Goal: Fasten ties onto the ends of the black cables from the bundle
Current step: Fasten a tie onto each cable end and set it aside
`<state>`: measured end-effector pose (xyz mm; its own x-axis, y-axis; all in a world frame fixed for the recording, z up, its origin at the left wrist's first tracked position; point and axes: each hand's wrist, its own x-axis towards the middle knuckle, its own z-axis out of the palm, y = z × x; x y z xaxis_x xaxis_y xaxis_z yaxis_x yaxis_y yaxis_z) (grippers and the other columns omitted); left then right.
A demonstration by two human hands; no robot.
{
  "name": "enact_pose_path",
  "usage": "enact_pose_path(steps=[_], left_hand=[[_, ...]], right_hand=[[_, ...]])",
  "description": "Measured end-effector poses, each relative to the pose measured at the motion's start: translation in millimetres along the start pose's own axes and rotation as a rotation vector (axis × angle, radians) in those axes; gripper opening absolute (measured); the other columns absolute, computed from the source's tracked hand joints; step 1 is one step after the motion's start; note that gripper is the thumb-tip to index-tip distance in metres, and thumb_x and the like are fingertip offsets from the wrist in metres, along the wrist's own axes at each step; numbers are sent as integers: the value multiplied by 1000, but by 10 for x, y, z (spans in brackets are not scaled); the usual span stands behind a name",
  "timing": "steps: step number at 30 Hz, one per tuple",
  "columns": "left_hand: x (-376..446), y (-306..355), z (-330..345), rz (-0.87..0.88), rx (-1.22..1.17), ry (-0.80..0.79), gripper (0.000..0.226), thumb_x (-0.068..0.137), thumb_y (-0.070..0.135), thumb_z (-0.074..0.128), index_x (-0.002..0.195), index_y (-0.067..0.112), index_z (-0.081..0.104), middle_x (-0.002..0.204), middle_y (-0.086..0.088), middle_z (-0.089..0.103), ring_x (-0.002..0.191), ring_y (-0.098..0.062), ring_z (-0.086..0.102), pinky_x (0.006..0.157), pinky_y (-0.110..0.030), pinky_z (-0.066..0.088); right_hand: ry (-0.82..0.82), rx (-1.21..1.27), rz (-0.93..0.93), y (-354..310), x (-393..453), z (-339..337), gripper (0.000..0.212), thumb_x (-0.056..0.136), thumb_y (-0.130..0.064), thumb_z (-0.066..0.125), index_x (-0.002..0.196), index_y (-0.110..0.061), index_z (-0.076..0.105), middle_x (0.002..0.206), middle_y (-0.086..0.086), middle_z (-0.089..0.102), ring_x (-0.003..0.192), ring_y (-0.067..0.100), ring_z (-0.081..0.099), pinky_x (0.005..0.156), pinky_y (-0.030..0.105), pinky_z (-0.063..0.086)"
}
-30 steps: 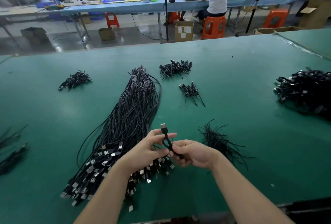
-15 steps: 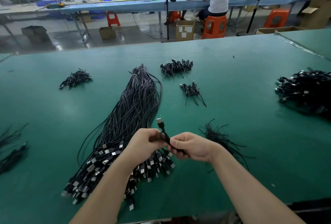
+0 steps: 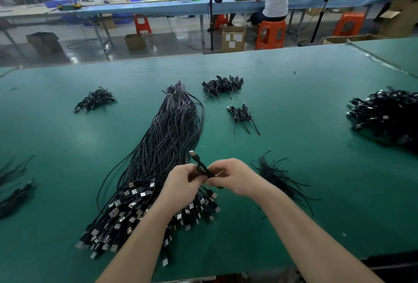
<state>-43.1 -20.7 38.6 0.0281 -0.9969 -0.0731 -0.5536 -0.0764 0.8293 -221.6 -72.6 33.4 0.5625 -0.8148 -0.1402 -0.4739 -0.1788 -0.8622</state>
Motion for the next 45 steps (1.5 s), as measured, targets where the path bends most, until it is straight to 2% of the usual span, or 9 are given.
enact_pose_path(steps=[6,11,14,17,23,26,30,36,45], left_hand=[[-1,109,14,-22,140,100,21,95,16,64,79,28,69,60,10,64,46,-2,51,41,-13,34],[-37,208,38,92,440,149,15,97,14,58,84,14,65,78,3,61,70,-18,58,60,-33,48],[-35,237,18,77,288,144,19,96,14,60,81,21,68,74,11,66,62,-4,59,52,-17,40],[-32,251,23,52,184,140,14,96,16,63,87,24,69,75,12,70,66,10,61,53,-8,43],[-32,220,28,39,243,153,12,95,21,65,88,28,71,79,14,69,73,-2,63,68,-25,54],[-37,200,28,56,272,150,11,93,21,66,86,25,73,80,13,68,77,-6,63,74,-32,55],[-48,188,54,63,292,171,19,94,19,66,78,29,66,75,14,64,72,-1,59,63,-22,45],[-37,190,56,-34,123,183,20,94,19,67,76,29,68,72,11,68,66,0,60,54,-9,40],[-17,177,-23,-120,9,6,15,94,21,70,80,24,72,56,19,62,47,10,52,47,-7,36]], right_hand=[[56,53,-4,-15,-9,51,11,92,-31,73,102,-28,76,81,-9,74,73,8,63,82,34,55],[145,117,55,-44,0,55,11,87,-35,78,95,-27,79,87,-3,77,82,18,71,88,41,58],[194,173,-12,-52,-32,71,19,94,-32,69,83,-19,78,82,6,76,73,24,66,83,49,56],[205,287,-12,-55,-54,87,21,98,-25,64,86,-14,78,84,5,78,89,35,72,90,54,56],[97,406,29,-59,-52,66,10,100,-11,60,102,-7,69,93,6,79,90,21,76,85,32,61],[74,392,52,-58,-60,60,12,100,-6,58,107,-4,67,95,9,78,92,21,76,89,35,60],[169,206,3,-58,-57,58,8,95,-12,68,100,-9,73,88,4,79,88,24,75,89,40,59],[230,250,-60,-27,-62,143,19,94,-8,68,92,-27,69,87,-8,78,84,6,74,81,21,57],[57,518,-15,65,-98,81,19,93,-3,68,104,-18,72,101,-1,75,91,20,73,85,31,58]])
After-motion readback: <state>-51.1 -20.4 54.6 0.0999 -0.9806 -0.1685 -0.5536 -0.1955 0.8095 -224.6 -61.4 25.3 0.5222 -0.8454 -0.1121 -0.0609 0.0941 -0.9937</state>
